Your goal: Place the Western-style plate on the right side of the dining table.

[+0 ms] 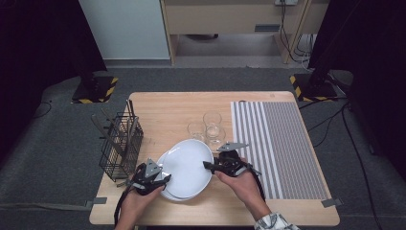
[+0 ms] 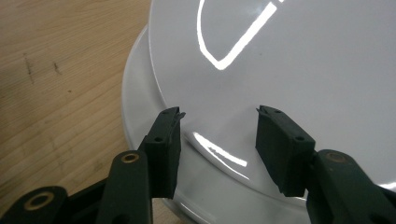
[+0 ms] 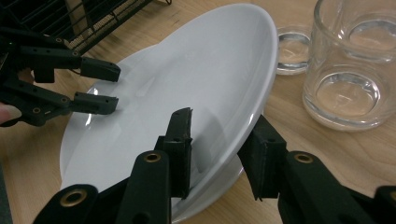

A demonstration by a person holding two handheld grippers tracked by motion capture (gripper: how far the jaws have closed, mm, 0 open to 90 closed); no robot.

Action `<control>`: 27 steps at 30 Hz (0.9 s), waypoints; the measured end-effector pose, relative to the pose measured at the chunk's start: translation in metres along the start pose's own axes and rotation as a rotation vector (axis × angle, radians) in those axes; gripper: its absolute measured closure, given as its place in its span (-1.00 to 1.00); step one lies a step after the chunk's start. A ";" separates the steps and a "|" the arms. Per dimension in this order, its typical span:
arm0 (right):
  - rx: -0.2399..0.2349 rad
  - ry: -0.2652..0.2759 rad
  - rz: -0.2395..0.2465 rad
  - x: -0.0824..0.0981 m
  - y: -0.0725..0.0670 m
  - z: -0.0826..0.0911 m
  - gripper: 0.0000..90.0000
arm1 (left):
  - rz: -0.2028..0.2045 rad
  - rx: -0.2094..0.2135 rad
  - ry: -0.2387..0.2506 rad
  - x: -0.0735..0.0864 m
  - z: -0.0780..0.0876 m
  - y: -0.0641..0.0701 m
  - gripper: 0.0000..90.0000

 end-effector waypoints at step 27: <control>-0.046 0.017 0.036 -0.029 -0.023 -0.001 0.42 | 0.014 0.010 0.011 -0.002 0.000 -0.001 0.03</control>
Point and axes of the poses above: each handheld gripper's, and its own axes: z roughly backward along the jaws, x roughly out of its underside, y roughly to its right, the point moved 2 cm from there along -z, roughly forward along the jaws, and after that the axes turned 5 degrees about y, right-handed, at the moved point
